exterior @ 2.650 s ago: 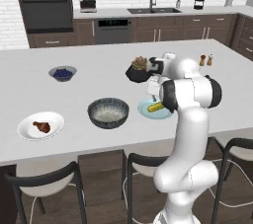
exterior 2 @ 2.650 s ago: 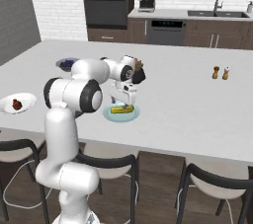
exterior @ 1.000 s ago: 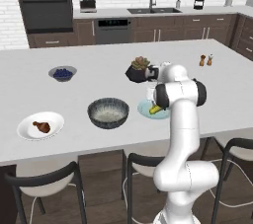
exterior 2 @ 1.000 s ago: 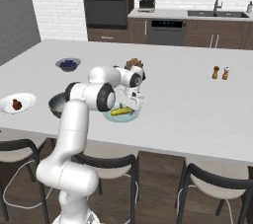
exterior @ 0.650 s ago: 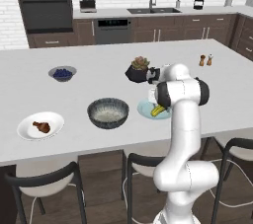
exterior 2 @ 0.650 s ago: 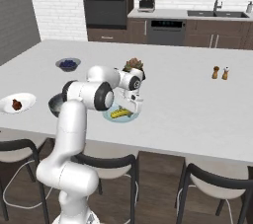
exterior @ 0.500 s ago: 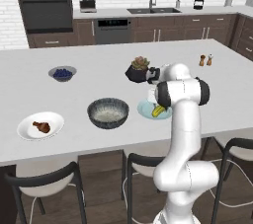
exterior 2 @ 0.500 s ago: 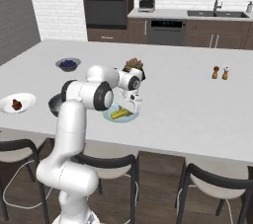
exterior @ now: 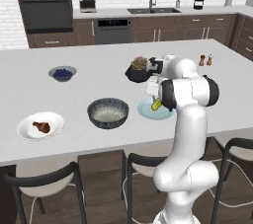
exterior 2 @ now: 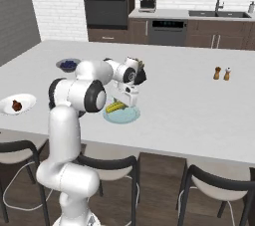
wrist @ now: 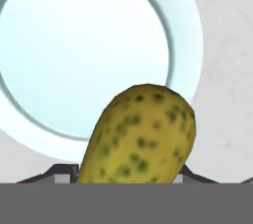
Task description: Pick the chicken drumstick and cucumber from their plates and place them in the bowl. Then put the bowl in the fridge.
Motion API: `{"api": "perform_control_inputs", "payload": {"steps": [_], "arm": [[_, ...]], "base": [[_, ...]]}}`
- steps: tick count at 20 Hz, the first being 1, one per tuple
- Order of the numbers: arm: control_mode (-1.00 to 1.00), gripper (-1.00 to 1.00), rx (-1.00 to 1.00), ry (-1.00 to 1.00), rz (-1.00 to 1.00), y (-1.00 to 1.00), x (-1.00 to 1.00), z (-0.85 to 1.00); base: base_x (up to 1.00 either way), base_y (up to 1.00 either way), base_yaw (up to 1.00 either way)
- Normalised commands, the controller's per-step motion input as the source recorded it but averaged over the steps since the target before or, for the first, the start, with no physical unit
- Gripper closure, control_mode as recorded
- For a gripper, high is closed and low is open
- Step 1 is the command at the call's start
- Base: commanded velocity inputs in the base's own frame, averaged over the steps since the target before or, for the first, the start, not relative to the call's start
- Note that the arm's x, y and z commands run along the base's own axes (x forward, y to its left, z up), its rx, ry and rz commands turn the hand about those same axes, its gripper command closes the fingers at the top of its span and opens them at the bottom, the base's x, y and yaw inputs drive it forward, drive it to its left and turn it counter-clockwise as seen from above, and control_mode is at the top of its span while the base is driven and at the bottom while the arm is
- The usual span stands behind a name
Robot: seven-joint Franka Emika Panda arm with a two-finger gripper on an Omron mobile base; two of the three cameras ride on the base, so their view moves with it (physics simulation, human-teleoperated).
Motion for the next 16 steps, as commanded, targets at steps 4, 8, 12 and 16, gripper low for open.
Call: {"api": "perform_control_inputs", "payload": {"steps": [4,8,12,16], "arm": [[-1.0,1.0,0.0,-0.04,0.17,0.49,-0.39,0.95],[-1.0,1.0,0.0,-0.06,0.1,0.63,-0.5,0.93],[-1.0,1.0,-0.01,0.01,0.12,0.88,-0.42,0.65],[-1.0,1.0,0.01,0.12,0.27,0.87,-0.16,0.27]], "base": [[0.0,0.0,0.0],[0.0,0.0,0.0],[0.0,0.0,0.0],[0.0,0.0,0.0]]}}
